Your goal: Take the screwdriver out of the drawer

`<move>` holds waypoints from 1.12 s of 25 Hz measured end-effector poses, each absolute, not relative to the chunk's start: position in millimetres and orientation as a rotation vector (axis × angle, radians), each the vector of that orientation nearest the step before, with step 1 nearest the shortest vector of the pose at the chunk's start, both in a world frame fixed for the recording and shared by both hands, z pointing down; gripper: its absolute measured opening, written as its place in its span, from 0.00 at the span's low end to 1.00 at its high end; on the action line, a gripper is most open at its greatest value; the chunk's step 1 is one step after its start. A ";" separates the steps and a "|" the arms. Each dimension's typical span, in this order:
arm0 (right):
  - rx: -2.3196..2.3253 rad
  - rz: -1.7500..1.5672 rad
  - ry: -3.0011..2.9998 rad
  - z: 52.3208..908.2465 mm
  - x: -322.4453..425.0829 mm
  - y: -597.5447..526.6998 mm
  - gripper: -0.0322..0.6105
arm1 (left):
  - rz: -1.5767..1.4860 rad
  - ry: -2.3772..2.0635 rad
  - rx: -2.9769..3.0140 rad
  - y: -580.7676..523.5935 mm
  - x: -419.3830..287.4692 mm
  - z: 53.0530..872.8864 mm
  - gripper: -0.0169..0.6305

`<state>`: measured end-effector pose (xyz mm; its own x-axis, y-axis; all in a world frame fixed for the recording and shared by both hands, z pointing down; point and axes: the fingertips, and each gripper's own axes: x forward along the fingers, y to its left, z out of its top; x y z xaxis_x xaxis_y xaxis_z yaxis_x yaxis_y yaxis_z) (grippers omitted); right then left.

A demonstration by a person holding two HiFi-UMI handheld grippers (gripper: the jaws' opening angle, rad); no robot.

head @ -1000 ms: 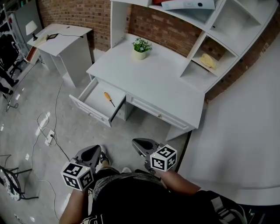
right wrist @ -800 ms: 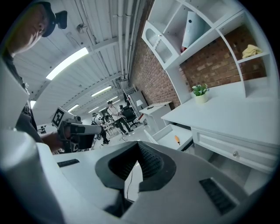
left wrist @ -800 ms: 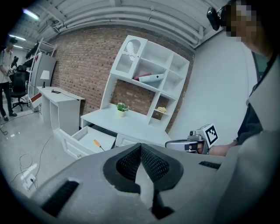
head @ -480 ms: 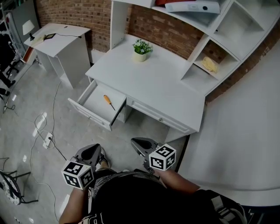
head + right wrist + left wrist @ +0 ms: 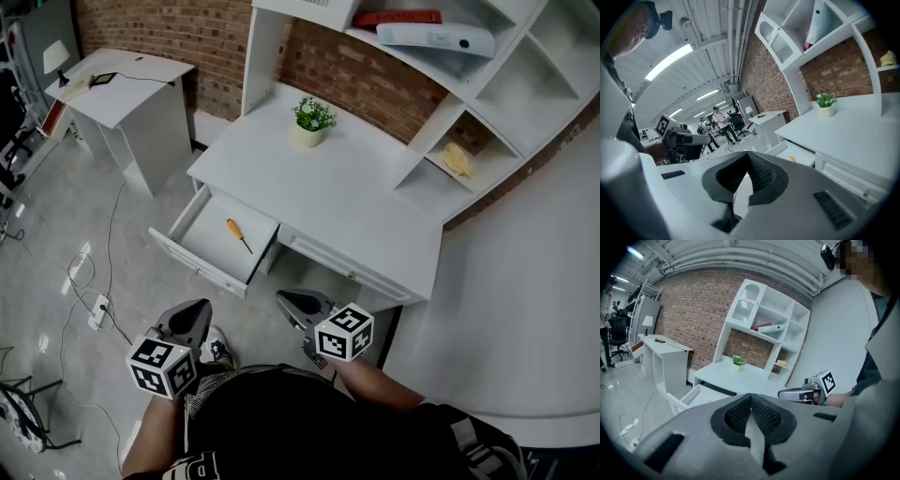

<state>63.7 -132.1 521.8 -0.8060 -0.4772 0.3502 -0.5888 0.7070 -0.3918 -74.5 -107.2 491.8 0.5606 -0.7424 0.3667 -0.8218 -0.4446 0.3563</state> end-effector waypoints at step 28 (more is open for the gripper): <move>1.077 0.662 -2.439 553.3 -38.7 -264.0 0.06 | 0.336 -0.975 2.396 -251.5 -181.8 534.6 0.05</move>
